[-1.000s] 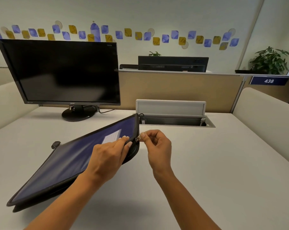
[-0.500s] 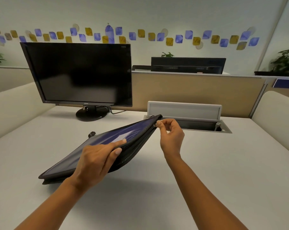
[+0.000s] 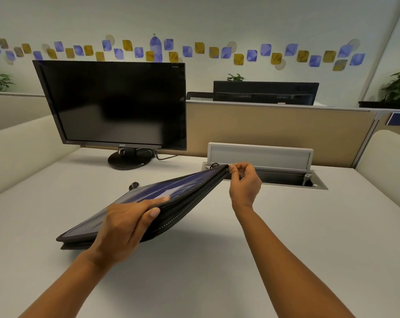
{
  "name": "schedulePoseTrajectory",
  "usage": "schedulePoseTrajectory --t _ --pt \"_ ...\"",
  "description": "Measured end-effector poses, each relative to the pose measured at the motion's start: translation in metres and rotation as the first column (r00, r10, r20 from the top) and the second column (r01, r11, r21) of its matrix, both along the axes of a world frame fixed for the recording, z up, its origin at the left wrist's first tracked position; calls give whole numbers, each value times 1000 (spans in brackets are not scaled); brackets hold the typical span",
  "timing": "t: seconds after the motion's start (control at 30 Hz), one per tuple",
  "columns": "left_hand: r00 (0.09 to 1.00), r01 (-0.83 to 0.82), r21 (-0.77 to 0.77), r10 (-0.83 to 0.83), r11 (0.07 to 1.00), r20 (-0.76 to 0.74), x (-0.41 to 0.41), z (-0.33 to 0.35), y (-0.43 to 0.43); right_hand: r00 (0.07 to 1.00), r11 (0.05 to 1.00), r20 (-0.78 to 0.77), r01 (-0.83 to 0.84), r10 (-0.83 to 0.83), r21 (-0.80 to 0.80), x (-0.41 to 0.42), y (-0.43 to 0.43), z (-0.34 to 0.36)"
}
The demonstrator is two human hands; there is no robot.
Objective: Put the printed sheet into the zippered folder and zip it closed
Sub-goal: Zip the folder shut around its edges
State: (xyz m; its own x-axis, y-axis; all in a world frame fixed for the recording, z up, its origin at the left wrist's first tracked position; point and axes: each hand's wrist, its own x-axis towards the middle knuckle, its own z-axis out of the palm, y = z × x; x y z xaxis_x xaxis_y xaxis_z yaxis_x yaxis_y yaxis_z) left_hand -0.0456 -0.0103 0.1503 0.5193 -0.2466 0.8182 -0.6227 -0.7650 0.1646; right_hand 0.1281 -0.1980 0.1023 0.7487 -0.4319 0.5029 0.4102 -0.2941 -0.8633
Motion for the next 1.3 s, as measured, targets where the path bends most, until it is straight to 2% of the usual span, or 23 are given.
schedulePoseTrajectory --t 0.17,0.37,0.5,0.63,0.7,0.77,0.83,0.97,1.03,1.1,1.17,1.23,1.3 --pt "1000 26 -2 -26 1000 -13 4 -8 0 999 999 -31 45 -45 18 1 -1 -5" --pt "999 35 4 -35 999 7 4 -16 1 994 966 -107 44 -17 254 -6 5 -13" --pt "1000 10 -17 -10 1000 27 4 -16 -3 984 944 -127 -81 128 321 -27 13 -20" --pt "999 -28 -32 29 999 32 10 -19 -14 914 899 -135 -334 382 283 -76 35 -38" --pt "998 -47 -3 47 999 40 15 -26 -22 819 806 -114 -513 563 295 -104 46 -43" --pt "997 -66 44 64 997 50 19 -35 -32 715 663 -42 -622 698 416 -128 50 -42" --pt "996 -74 84 68 994 63 21 -43 -40 646 518 37 -643 762 564 -145 46 -38" --pt "997 -55 113 48 992 60 26 -51 -57 584 323 132 -607 801 726 -164 36 -40" --pt "1000 -11 35 12 999 -24 26 -54 -68 566 232 180 -579 804 782 -168 31 -43" --pt "976 6 -206 -51 979 -212 26 -56 -80 582 212 196 -558 789 803 -167 28 -44" --pt "913 -35 -383 -127 923 -388 28 -60 -88 644 290 139 -512 752 809 -161 27 -49" --pt "862 -58 -505 -212 861 -461 33 -63 -93 726 400 59 -442 685 803 -154 24 -56" --pt "809 -106 -631 -302 768 -504 39 -63 -91 753 451 21 -416 658 790 -149 19 -61"
